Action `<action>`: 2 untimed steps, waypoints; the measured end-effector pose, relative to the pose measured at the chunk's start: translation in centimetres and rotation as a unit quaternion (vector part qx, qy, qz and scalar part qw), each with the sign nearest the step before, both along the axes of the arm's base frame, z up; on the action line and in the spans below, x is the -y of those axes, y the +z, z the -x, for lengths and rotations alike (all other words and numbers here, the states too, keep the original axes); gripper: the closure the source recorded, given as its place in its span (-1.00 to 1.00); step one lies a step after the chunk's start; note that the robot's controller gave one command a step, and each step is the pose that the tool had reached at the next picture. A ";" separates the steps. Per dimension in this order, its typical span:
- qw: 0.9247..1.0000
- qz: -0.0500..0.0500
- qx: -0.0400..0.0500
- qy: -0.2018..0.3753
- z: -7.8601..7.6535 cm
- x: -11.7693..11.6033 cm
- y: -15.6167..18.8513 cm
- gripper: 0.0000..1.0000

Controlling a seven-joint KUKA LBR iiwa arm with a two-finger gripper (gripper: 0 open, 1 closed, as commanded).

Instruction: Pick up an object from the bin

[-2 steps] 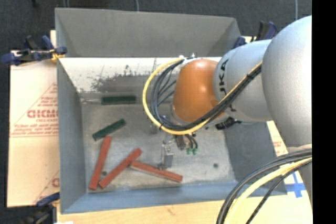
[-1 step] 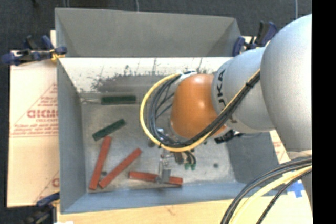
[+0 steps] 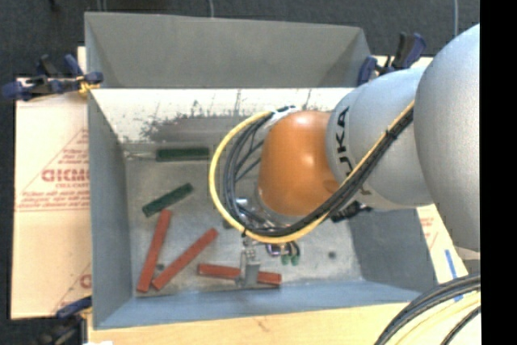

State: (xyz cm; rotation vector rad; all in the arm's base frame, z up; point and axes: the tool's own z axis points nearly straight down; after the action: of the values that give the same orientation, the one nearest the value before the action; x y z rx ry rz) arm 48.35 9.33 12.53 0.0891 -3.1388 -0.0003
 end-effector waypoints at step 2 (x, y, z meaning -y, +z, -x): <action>1.000 0.000 0.002 -0.008 1.1 0.0 -5.4 1.00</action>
Offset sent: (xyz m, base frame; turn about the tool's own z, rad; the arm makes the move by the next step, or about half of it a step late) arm 0.0000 0.0000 0.0000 0.0000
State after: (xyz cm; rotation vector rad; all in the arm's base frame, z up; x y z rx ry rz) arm 47.27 9.38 7.11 0.0646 -3.1425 0.0004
